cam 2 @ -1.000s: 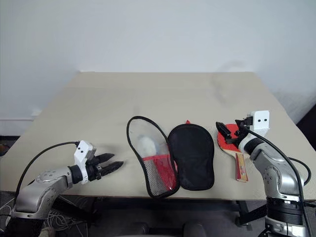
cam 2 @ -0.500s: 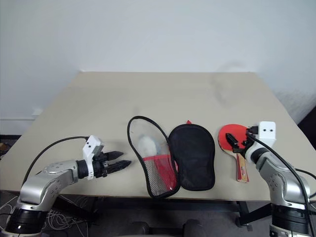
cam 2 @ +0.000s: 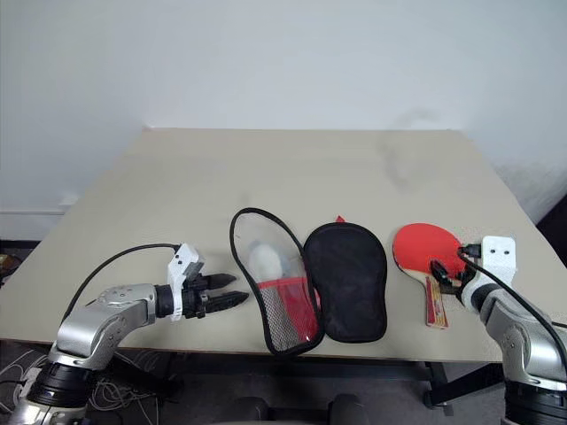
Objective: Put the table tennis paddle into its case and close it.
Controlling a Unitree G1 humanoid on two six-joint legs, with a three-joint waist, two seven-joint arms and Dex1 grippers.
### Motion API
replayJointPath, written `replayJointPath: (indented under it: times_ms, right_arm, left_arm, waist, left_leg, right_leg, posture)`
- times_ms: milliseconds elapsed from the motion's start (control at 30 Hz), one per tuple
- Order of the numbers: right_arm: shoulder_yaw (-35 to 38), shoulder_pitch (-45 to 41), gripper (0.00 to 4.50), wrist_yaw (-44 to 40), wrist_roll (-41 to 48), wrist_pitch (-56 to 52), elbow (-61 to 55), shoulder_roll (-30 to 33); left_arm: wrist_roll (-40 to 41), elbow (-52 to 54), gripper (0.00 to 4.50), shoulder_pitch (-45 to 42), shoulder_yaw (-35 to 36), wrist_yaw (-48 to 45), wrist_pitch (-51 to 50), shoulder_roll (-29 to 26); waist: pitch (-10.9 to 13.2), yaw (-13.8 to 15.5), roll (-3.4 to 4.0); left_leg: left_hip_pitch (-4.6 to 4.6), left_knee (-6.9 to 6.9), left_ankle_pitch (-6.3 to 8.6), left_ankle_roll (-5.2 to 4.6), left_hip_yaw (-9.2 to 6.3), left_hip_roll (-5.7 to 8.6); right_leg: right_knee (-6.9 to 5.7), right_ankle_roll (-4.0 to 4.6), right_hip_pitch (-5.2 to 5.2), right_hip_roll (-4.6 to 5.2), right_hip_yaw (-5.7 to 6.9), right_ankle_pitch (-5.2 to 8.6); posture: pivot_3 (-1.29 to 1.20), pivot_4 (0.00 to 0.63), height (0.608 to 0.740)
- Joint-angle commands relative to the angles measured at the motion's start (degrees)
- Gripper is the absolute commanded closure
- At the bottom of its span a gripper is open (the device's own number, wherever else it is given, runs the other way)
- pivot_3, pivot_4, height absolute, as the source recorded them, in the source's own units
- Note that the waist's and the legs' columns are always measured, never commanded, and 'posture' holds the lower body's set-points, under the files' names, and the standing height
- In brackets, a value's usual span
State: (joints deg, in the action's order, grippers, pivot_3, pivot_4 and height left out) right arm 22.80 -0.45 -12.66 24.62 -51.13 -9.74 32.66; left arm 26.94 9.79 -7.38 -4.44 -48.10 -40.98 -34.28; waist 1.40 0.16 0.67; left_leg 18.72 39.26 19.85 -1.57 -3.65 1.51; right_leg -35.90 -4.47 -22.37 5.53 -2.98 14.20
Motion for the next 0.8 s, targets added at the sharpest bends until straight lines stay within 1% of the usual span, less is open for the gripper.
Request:
replayJointPath:
  times_ms: [33,200,367,533,800]
  right_arm:
    - [0.4,2.7,0.03,-0.8,1.0,-5.3,-6.4,1.5]
    - [2.5,4.7,0.03,-2.2,4.3,-11.6,-11.4,0.8]
    - [2.3,5.3,0.03,-2.5,5.8,-14.8,-14.2,-0.2]
    - [1.2,3.1,0.03,-0.6,4.0,-14.8,-12.0,-1.8]
    - [-1.1,0.1,0.03,0.3,1.7,-14.3,-8.0,-2.1]
  left_arm:
    - [-1.0,-0.4,1.12,-1.8,-0.6,-0.8,1.9,0.2]
    - [-1.7,-2.2,1.12,-2.4,-1.3,-1.8,2.6,0.4]
    - [-1.9,-2.6,1.12,-2.7,-1.7,-2.2,2.5,0.6]
    - [-2.2,-3.0,1.12,-2.9,-1.9,-2.5,2.4,0.8]
    - [-2.5,-2.8,1.12,-2.9,-1.8,-2.1,2.1,0.8]
  waist:
    - [0.0,0.0,0.0]
    - [0.0,0.0,-0.15]
    - [0.0,0.0,-0.11]
    - [0.0,0.0,-0.13]
    - [0.0,0.0,-0.15]
  left_leg:
    - [-0.01,0.0,0.01,-0.01,0.0,0.0]
    - [-0.03,0.01,0.03,-0.05,-0.06,-0.04]
    - [-0.01,0.01,0.03,-0.06,-0.02,-0.02]
    - [-0.02,0.01,0.03,-0.05,-0.02,-0.03]
    - [-0.01,0.02,0.0,0.0,-0.03,-0.03]
  right_leg:
    - [0.0,0.0,0.01,0.0,0.0,0.0]
    - [0.01,0.0,0.05,-0.04,0.04,0.0]
    - [0.01,0.0,0.03,-0.03,0.01,0.0]
    - [0.01,0.0,0.03,-0.04,0.02,0.0]
    - [0.01,0.0,0.03,-0.04,0.02,0.0]
  posture:
    - [0.0,0.0,0.716]
    - [0.0,0.0,0.716]
    - [0.0,0.0,0.716]
    - [0.0,0.0,0.716]
    - [0.0,0.0,0.716]
